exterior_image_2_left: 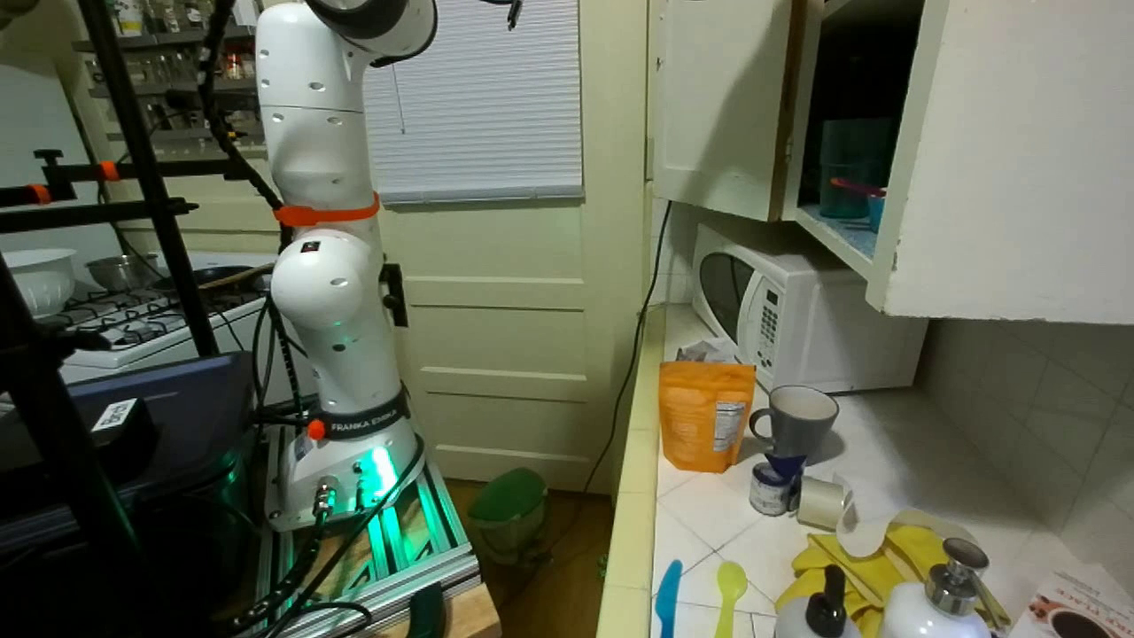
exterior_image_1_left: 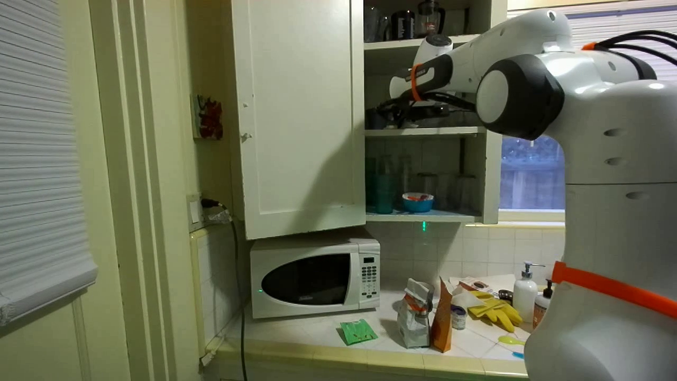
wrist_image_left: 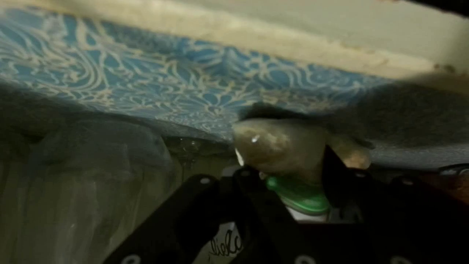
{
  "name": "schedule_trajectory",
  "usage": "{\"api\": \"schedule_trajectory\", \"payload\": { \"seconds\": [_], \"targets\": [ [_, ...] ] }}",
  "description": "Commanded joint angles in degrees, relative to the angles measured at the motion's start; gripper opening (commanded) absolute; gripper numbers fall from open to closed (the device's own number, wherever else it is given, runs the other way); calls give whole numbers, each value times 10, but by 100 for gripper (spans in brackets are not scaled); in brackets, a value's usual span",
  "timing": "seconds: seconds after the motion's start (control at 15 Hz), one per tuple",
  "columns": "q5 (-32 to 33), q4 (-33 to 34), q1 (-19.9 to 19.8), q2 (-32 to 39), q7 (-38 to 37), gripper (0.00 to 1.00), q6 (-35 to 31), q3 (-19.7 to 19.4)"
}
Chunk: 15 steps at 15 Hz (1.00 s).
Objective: Take the white packet out of the open upper cabinet and put it on the countertop.
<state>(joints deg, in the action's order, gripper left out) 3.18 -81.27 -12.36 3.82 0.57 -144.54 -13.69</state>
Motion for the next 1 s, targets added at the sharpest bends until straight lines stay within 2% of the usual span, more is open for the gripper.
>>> {"api": "schedule_trajectory", "payload": {
  "seconds": [0.0,0.13,0.2,0.4,0.6,0.73,0.93],
  "targets": [
    [2,-21,4,-24,35,13,-10,6],
    [2,-37,9,-48,47,2,-10,12],
    [6,-51,12,-67,51,5,-12,15],
    [17,-101,18,-132,63,4,-14,25],
    [80,-158,6,-210,48,5,10,39],
    [103,-192,0,-259,48,5,44,43],
    [74,-256,20,-334,66,5,124,45]
  ]
}}
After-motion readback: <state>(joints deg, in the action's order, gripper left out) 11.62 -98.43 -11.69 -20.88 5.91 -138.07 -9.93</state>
